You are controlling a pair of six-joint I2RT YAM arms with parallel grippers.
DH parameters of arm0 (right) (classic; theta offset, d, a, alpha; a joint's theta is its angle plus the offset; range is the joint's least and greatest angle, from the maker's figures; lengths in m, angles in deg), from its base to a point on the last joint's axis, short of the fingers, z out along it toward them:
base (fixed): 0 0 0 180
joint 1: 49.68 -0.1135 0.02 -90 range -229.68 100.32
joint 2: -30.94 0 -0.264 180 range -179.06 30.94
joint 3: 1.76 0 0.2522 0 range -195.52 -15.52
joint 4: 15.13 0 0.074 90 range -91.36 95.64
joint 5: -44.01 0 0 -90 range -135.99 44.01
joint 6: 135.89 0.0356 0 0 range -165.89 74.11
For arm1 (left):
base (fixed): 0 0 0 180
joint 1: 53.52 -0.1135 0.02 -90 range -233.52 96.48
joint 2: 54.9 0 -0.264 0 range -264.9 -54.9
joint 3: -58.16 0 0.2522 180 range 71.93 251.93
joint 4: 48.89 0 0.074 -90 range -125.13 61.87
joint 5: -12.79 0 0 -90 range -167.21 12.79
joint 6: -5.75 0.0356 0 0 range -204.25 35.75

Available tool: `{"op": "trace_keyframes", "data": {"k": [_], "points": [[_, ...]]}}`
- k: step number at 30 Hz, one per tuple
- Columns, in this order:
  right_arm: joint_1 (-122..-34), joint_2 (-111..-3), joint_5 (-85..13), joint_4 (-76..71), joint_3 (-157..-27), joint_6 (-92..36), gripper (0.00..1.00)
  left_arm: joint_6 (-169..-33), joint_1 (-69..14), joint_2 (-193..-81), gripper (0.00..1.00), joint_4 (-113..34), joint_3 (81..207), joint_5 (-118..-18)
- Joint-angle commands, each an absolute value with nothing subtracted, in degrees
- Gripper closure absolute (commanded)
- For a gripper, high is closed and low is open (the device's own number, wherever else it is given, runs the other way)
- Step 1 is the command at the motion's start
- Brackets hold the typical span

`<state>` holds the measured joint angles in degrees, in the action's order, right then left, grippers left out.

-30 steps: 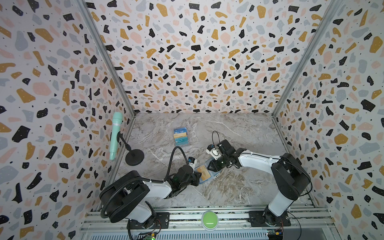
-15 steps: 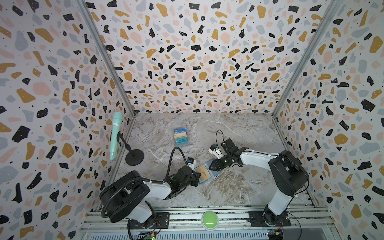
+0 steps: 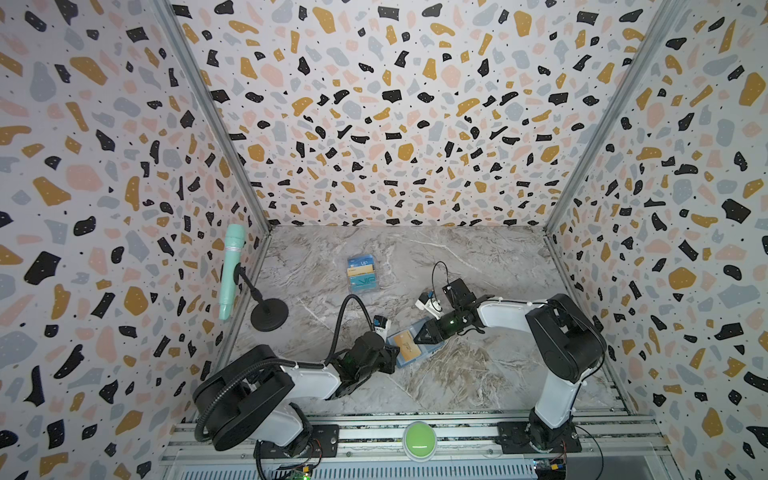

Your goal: Take the credit cards out of the card holder

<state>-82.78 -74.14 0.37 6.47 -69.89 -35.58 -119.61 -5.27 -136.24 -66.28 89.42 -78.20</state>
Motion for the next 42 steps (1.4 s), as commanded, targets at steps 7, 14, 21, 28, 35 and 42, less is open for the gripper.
{"op": "trace_keyframes", "data": {"k": [7,14,21,28,35,42], "points": [[-84.0,-75.3,7.2,3.8,-69.0,-33.6,0.55,-119.1,-5.1,-136.5,0.8,-66.8,88.0,-78.4],[-84.3,-76.1,9.6,1.4,-68.3,-31.7,0.55,-119.1,-5.0,-136.4,0.81,-66.9,88.4,-78.1],[-84.2,-75.9,1.3,1.4,-68.1,-28.8,0.54,-119.2,-5.0,-135.9,0.81,-66.8,87.9,-78.7],[-84.8,-76.9,-0.1,-1.6,-67.0,-24.9,0.53,-118.7,-5.0,-135.5,0.87,-67.7,88.3,-78.3],[-85.1,-78.2,4.2,-3.7,-66.9,-24.0,0.53,-117.5,-5.0,-134.2,0.91,-69.8,88.7,-76.6],[-85.1,-78.7,8.0,-7.4,-65.9,-21.8,0.53,-116.6,-5.1,-132.8,0.92,-70.4,88.8,-76.0]]}}
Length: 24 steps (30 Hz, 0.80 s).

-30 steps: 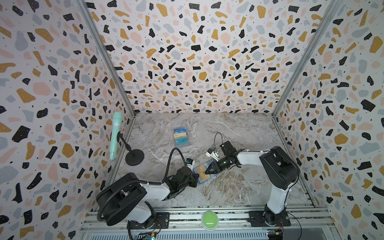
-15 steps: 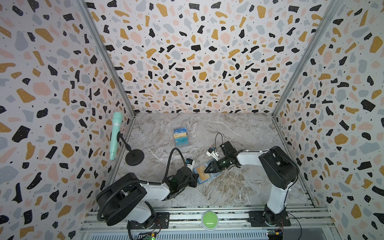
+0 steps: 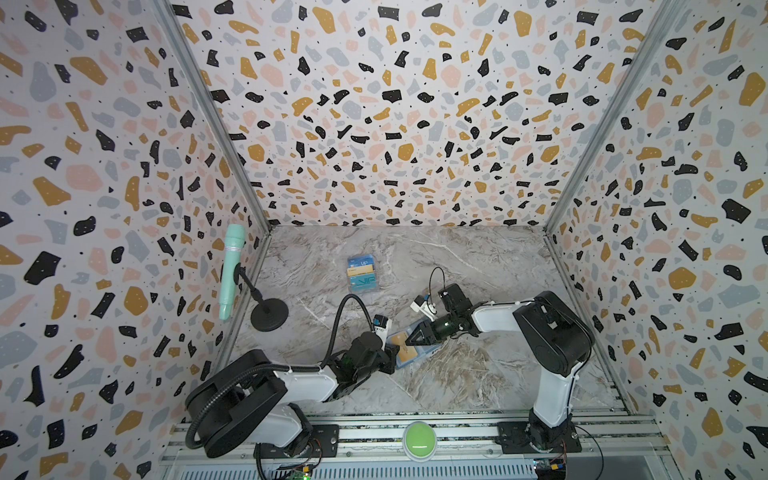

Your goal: Take the credit cards out of the card holder

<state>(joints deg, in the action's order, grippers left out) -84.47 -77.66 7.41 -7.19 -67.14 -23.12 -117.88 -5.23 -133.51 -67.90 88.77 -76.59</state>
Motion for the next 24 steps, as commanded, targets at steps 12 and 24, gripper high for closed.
{"op": "trace_keyframes", "data": {"k": [12,24], "points": [[-84.9,-79.5,10.4,-9.8,-65.4,-20.4,0.54,-117.9,-5.0,-138.3,0.97,-71.5,87.7,-77.5],[-83.7,-79.9,8.2,-6.8,-66.5,-22.1,0.54,-118.8,-5.0,-135.2,0.98,-69.5,84.5,-78.7]]}}
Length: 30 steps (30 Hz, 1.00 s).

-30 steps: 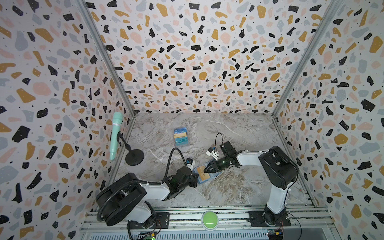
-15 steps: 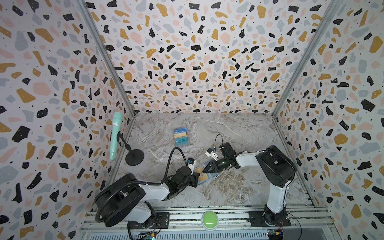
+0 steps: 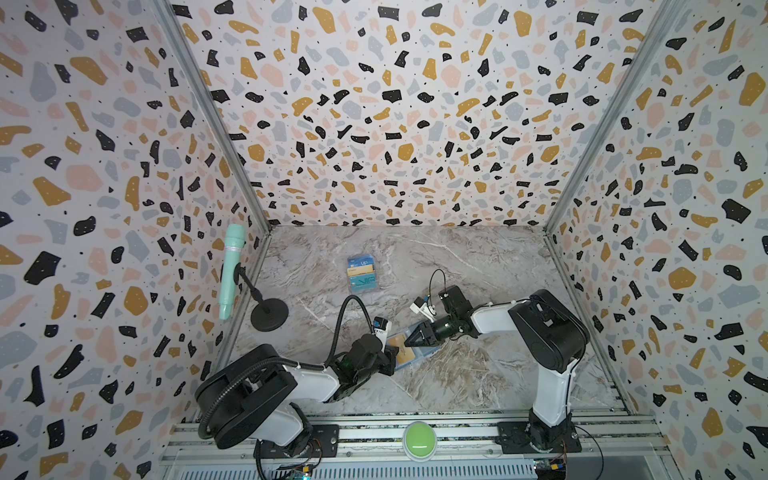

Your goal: Take the credit cards out of the card holder

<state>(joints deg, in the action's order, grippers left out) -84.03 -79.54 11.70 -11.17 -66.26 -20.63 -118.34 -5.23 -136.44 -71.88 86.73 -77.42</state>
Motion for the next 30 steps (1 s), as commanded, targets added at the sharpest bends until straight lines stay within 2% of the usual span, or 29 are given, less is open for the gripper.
{"op": "trace_keyframes", "data": {"k": [1,5,11,21,30], "points": [[-83.7,-80.0,7.0,-5.3,-67.0,-22.9,0.54,-118.9,-5.0,-134.7,0.98,-69.2,84.0,-79.0],[-84.1,-80.6,6.7,-4.1,-67.6,-23.5,0.54,-118.6,-5.0,-133.5,0.98,-69.1,82.9,-79.2],[-85.3,-81.8,7.1,-1.9,-68.7,-24.8,0.52,-118.4,-5.0,-137.5,0.98,-73.1,83.1,-77.2],[-83.5,-80.8,16.1,-7.2,-67.3,-21.7,0.53,-118.8,-5.0,-138.1,0.99,-74.0,82.4,-77.1],[-83.2,-79.6,20.3,-9.7,-67.7,-19.7,0.59,-118.7,-5.0,-136.2,0.99,-72.8,81.6,-77.9]]}}
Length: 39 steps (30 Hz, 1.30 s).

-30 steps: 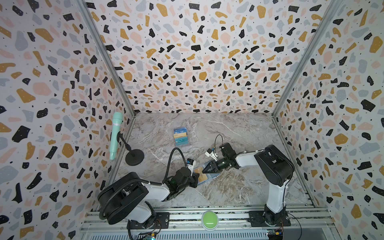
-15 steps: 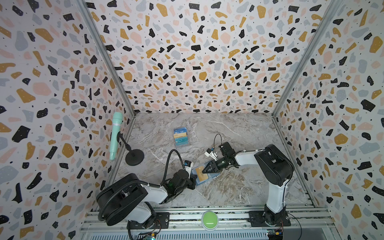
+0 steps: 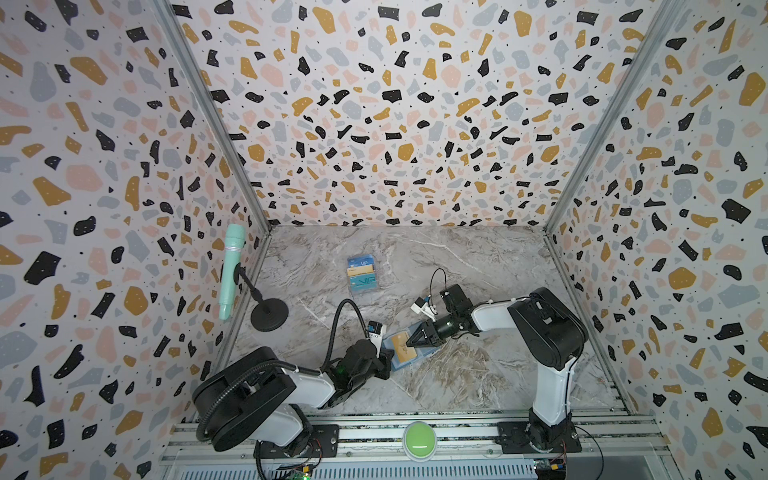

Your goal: Take the credit cards out of the card holder

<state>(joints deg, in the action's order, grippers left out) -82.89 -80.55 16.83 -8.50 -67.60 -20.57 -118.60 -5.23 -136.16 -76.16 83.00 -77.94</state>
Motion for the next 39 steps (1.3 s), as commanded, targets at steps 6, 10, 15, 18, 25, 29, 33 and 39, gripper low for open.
{"op": "trace_keyframes", "data": {"k": [6,10,15,18,25,29,33,39], "points": [[-83.4,-79.7,20.8,-11.3,-67.4,-18.4,0.6,-118.7,-5.0,-135.7,0.99,-72.6,81.5,-78.0],[-84.3,-80.5,21.8,-14.9,-66.8,-15.3,0.61,-118.6,-5.0,-135.2,0.99,-72.3,81.3,-78.2],[-86.3,-82.2,21.2,-15.0,-68.0,-14.9,0.61,-118.6,-5.0,-134.6,0.99,-72.1,81.0,-78.3],[-86.9,-83.2,19.4,-11.8,-69.2,-17.0,0.61,-118.7,-5.0,-134.1,0.99,-72.1,80.6,-78.5],[-87.1,-84.1,18.5,-7.3,-70.5,-20.1,0.62,-118.8,-5.0,-133.0,0.99,-72.0,79.9,-79.2],[-87.3,-84.4,19.7,-8.4,-70.8,-19.2,0.62,-118.8,-5.0,-132.8,0.99,-72.0,79.8,-79.2],[-87.8,-85.0,20.8,-10.0,-71.4,-17.9,0.63,-118.7,-5.0,-132.9,0.99,-72.1,79.9,-79.3],[-88.0,-85.5,22.4,-13.6,-70.9,-15.6,0.66,-118.7,-5.0,-132.9,0.99,-71.8,79.8,-79.6]]}}
